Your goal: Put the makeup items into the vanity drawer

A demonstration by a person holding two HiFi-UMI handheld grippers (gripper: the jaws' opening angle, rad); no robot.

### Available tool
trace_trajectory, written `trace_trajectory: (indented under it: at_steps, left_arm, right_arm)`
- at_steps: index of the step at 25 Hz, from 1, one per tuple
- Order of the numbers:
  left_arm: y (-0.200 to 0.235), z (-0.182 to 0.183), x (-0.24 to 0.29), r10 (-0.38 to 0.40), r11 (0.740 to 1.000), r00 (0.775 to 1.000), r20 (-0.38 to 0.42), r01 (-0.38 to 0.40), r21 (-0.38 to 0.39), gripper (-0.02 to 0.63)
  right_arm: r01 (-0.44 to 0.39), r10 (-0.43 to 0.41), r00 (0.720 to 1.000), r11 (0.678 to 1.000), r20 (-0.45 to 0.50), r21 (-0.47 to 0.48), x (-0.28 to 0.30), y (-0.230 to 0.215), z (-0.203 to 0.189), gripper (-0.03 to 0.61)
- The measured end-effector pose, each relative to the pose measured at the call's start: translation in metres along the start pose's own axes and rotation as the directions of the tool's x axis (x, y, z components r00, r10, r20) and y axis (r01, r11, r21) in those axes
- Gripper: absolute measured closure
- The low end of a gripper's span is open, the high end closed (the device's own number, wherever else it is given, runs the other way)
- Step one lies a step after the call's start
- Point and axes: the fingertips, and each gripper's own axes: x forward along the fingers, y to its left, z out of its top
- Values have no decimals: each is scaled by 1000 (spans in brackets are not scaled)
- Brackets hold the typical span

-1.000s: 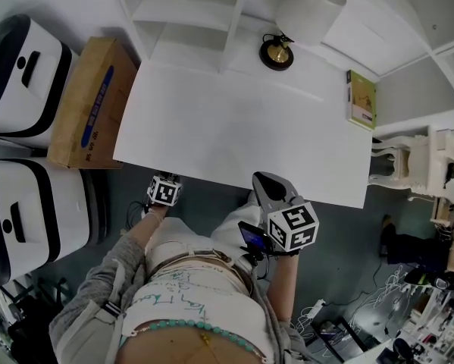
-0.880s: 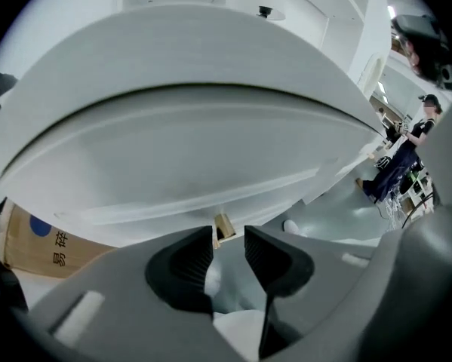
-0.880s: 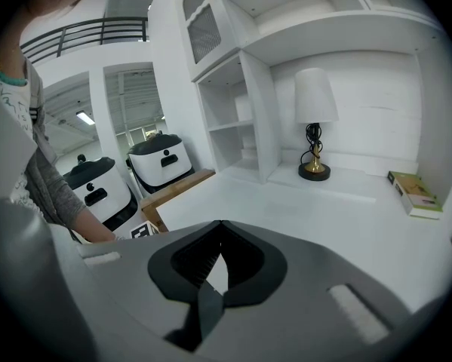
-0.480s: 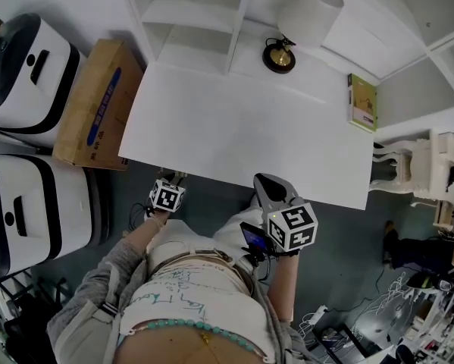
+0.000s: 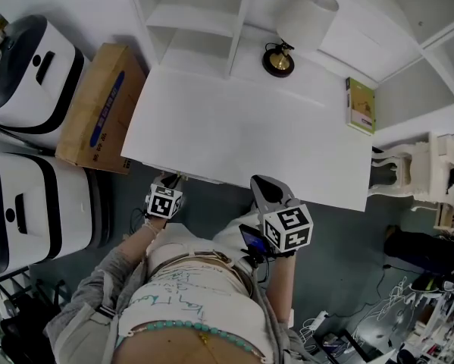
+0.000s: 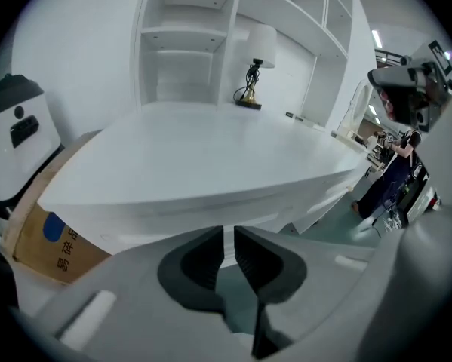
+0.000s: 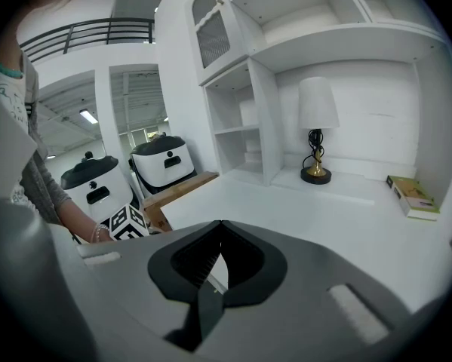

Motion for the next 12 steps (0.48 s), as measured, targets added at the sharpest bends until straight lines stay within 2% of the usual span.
trace_trajectory:
  at_steps: [5, 12]
  left_arm:
    - [-5, 17, -15, -2, 1000, 998, 65, 2, 1, 608]
    - [-18, 34, -27, -26, 1000, 993, 116, 28, -14, 612]
  right_arm:
    - [-12, 12, 1000, 1000, 5, -9, 0, 9, 0, 549]
    - [-18, 18, 1000, 1000, 19, -17, -2, 15, 3, 549]
